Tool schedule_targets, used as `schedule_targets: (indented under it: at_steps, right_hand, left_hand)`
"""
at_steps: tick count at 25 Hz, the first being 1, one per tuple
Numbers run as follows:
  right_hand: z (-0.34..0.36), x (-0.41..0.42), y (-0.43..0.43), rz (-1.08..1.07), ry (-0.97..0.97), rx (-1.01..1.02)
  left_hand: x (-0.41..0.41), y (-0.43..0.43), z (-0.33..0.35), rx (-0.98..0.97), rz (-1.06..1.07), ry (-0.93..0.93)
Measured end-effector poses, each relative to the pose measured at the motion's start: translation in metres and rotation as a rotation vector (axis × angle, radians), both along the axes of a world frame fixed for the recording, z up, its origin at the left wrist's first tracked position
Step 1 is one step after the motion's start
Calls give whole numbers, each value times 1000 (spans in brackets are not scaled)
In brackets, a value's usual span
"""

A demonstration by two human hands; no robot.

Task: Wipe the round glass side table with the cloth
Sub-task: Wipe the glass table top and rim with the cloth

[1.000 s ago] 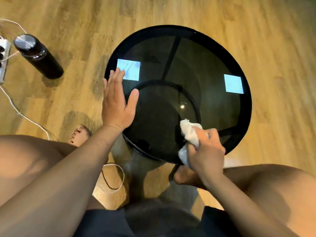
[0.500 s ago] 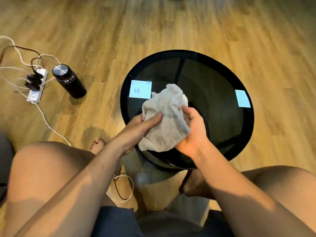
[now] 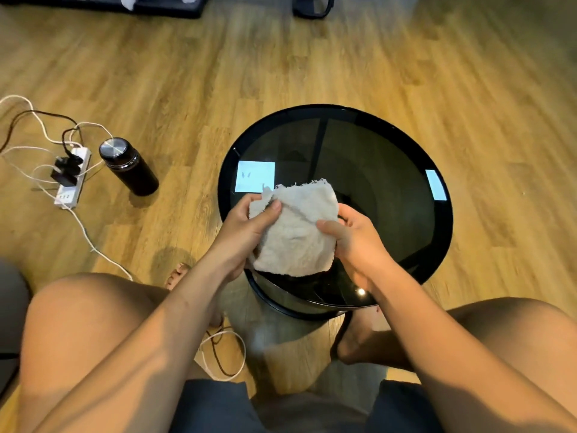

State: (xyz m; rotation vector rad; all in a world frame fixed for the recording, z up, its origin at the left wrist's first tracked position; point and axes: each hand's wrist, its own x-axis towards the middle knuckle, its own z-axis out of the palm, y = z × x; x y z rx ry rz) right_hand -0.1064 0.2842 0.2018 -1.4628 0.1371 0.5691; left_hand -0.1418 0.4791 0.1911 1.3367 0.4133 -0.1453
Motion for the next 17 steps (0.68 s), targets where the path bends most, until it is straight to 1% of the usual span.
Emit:
schedule_targets:
  at_steps: [2, 3, 4, 5, 6, 7, 8, 9, 10, 11, 12, 13, 15, 17]
  right_hand:
    - [-4, 1, -6, -51, 6, 111]
    - [-8, 1, -10, -71, 0, 109]
    - [-10, 1, -12, -74, -46, 41]
    - [-12, 1, -14, -44, -132, -128]
    - [-16, 0, -16, 8, -266, -382]
    - [-20, -3, -18, 49, -416, -672]
    - [-22, -12, -16, 85, -565, -812]
    - [-28, -26, -14, 133, -671, -791]
    - [-36, -42, -9, 240, -763, -802]
    - [-49, -57, -1, 367, -887, -931]
    - [-60, -68, 3, 515, -995, -1094]
    - [-66, -69, 7, 611, -1000, -1186]
    - [-67, -50, 18, 652, -982, -1235]
    - [-66, -28, 37, 716, -1017, -1270]
  left_hand:
    - [2, 0, -2, -77, 36, 4]
    - [1, -1, -5, -86, 43, 23]
    - [0, -3, -7, -48, 44, 46]
    - [0, -4, -10, 86, 36, 54]
    - [1, -2, -16, 338, 14, 42]
    - [1, 2, -23, 665, -14, 18]
    - [0, 7, -29, 963, -26, -30]
    - [1, 14, -35, 1166, -15, -98]
    - [3, 21, -40, 1266, -5, -154]
    - [5, 28, -46, 1297, -15, -197]
    - [10, 33, -52, 1290, -46, -226]
    - [16, 37, -57, 1260, -91, -240]
    - [31, 41, -65, 1186, -154, -269]
    - [41, 41, -71, 1153, -146, -297]
